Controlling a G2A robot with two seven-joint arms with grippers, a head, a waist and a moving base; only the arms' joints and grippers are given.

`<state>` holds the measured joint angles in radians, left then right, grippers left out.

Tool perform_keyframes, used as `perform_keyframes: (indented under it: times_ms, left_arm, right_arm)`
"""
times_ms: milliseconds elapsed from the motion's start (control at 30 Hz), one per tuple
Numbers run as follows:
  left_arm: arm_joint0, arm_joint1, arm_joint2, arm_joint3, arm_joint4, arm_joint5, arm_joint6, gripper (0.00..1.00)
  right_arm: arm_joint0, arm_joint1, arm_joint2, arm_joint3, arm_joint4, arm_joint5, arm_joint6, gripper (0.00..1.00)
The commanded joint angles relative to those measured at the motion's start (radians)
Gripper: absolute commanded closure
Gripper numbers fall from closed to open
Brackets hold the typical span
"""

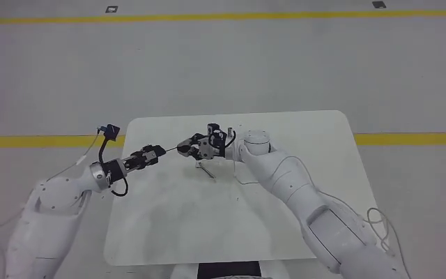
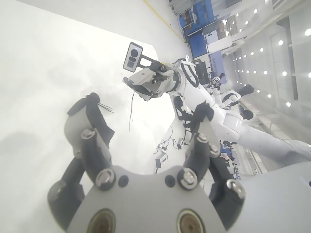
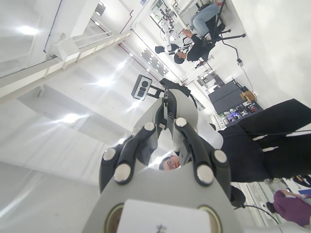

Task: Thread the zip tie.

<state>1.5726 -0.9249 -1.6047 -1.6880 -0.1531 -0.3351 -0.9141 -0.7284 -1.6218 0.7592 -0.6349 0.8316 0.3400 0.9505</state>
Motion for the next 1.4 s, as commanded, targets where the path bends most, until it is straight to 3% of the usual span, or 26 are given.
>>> perform_keyframes:
  times_ms: [0, 700, 733, 767, 800, 1100, 1200, 1367]
  left_arm:
    - [-0.004, 0.001, 0.003, 0.004, 0.000, 0.000, -0.006, 0.55]
    - [-0.030, 0.010, 0.030, 0.045, 0.004, -0.005, -0.040, 0.60]
    - [-0.032, 0.011, 0.033, 0.044, 0.005, -0.005, -0.043, 0.56]
    - [-0.034, 0.012, 0.033, 0.044, 0.014, -0.005, -0.042, 0.22]
    - [-0.034, 0.012, 0.033, 0.043, 0.014, -0.005, -0.038, 0.02]
    - [-0.034, 0.012, 0.033, 0.043, 0.014, -0.005, -0.038, 0.00]
    - [-0.038, 0.011, 0.046, 0.042, 0.034, 0.002, -0.008, 0.00]
    - [-0.043, 0.013, 0.054, 0.049, 0.043, -0.003, -0.012, 0.00]
  right_arm:
    - [0.019, -0.002, -0.028, 0.024, 0.018, 0.000, 0.012, 1.00]
    - [0.127, -0.011, -0.259, 0.170, 0.232, 0.000, 0.107, 1.00]
    - [0.133, -0.013, -0.268, 0.177, 0.247, 0.000, 0.093, 1.00]
    - [0.133, -0.013, -0.268, 0.177, 0.247, 0.000, 0.093, 1.00]
    - [0.133, -0.013, -0.268, 0.177, 0.247, 0.000, 0.093, 1.00]
    - [0.125, -0.012, -0.263, 0.167, 0.249, -0.004, 0.079, 1.00]
    - [0.117, -0.006, -0.262, 0.154, 0.239, 0.000, 0.078, 1.00]
    - [0.124, -0.004, -0.300, 0.173, 0.262, 0.000, 0.117, 1.00]
